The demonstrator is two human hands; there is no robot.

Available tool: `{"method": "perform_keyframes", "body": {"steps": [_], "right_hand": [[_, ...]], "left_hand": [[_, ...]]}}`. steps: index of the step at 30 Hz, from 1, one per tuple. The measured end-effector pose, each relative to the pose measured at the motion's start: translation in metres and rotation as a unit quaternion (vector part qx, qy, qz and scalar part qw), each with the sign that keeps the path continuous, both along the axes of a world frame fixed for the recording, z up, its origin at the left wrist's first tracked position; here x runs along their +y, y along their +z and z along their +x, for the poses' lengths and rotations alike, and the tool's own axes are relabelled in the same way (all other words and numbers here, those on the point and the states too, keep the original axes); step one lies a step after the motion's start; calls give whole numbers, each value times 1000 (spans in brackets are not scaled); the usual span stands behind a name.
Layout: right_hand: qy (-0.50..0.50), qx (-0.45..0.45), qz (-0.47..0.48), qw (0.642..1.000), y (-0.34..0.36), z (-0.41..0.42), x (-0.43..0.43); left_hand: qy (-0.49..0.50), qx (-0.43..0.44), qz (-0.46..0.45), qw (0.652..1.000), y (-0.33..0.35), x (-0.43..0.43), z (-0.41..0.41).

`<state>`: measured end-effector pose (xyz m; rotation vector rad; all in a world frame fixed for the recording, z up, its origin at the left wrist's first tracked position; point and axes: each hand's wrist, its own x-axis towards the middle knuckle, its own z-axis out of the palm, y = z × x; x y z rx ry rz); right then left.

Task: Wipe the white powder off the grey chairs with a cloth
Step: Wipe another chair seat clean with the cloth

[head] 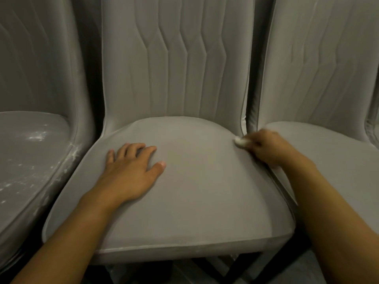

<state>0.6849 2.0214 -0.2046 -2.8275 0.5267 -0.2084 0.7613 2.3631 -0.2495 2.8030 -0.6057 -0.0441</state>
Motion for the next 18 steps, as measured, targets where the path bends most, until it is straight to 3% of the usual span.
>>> {"method": "perform_keyframes", "body": {"steps": [7,12,15,18], "right_hand": [[29,83,92,992,4,-45,4],[18,-26,-20,999,-11,-38,26],[92,-31,-26,995,-23,-34,51],[225,9,92,970,-8,-36,76]], "left_hand": [[0,3,-2,1000,0,0,0],[0,-5,-3,1000,-1,0,0],[1,-4,-5,1000,0,0,0],[0,-6,-8,1000,0,0,0]]}}
